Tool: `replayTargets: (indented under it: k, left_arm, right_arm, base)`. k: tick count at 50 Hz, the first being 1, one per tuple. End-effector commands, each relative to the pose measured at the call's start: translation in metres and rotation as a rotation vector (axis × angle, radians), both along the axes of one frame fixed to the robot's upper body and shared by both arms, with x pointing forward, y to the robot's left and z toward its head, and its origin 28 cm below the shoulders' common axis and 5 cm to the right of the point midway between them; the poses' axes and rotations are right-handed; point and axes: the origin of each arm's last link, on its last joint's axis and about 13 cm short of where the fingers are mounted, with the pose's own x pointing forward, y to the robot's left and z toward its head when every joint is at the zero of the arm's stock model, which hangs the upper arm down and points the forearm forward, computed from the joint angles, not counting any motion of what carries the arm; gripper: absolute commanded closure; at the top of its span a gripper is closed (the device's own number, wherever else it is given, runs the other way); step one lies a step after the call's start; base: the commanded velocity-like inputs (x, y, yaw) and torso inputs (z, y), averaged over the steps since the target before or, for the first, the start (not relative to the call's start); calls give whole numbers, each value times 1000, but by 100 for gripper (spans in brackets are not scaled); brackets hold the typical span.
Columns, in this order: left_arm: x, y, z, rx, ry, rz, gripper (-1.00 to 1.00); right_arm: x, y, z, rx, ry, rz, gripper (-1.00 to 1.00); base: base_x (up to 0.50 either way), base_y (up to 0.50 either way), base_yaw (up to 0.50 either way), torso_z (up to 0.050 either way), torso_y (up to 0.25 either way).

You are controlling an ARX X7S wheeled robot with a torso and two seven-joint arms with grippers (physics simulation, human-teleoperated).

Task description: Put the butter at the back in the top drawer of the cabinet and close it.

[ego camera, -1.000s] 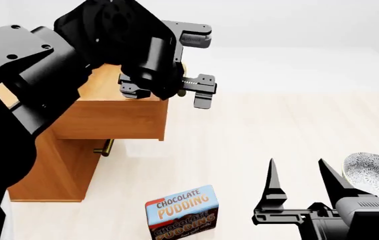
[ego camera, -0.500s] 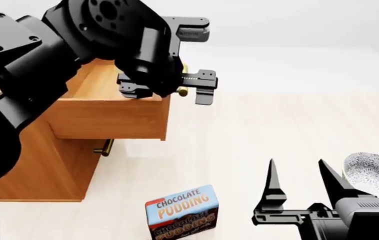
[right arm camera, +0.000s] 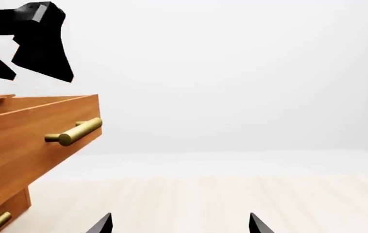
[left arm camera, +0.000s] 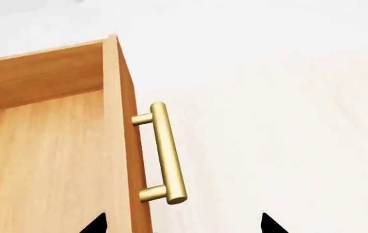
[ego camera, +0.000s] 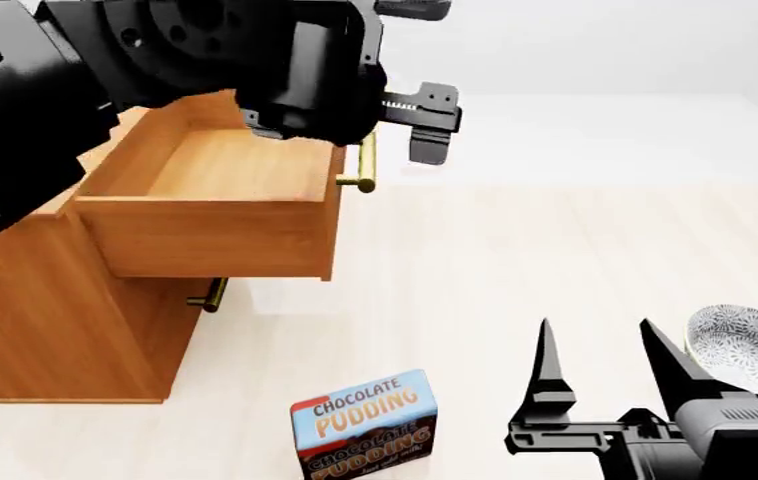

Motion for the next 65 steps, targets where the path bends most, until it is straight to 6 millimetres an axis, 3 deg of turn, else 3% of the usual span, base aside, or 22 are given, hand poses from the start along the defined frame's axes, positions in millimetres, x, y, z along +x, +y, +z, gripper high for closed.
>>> replayTargets:
  k: [1,7,13,20,31,41,45,55,65]
  left_arm:
    - [-37,-6,45,-104,-394,-41,-100]
    - [-57,2,44,-44,-578,-6,-100]
    - [-79,18,26,-59,-727,-45,-100]
    - [-114,54,-23,29,-973,-53,-100]
    - [-155,113,-102,127,-1109,82,-100]
    - [-160,146,-161,133,-1132,174,-100]
    - [-155,149,-173,123,-1150,191,-100]
    - [-156,147,-225,130,-1237,161,-100]
    - [-152,161,-252,77,-1210,236,-100]
  right_arm:
    - [-1,0,2,-1,-4,1,-100]
    - [-2,1,3,-3,-7,2,-100]
    - [-3,-1,5,2,-10,-4,-100]
    - [-3,-3,9,7,-12,-24,-100]
    - [-4,-1,20,28,-11,-67,-100]
    - [-6,8,21,86,-2,-173,-100]
    - [-6,11,21,120,3,-246,-100]
    - [4,17,10,129,79,-659,-100]
    - [8,28,4,232,277,-935,-100]
  base:
    - [0,0,0,0,0]
    - [0,0,0,0,0]
    - [0,0,0,0,0]
    - [0,0,0,0,0]
    - [0,0,0,0,0]
    - [0,0,0,0,0]
    - [0,0,0,0,0]
    - [0,0,0,0,0]
    - [0,0,0,0,0]
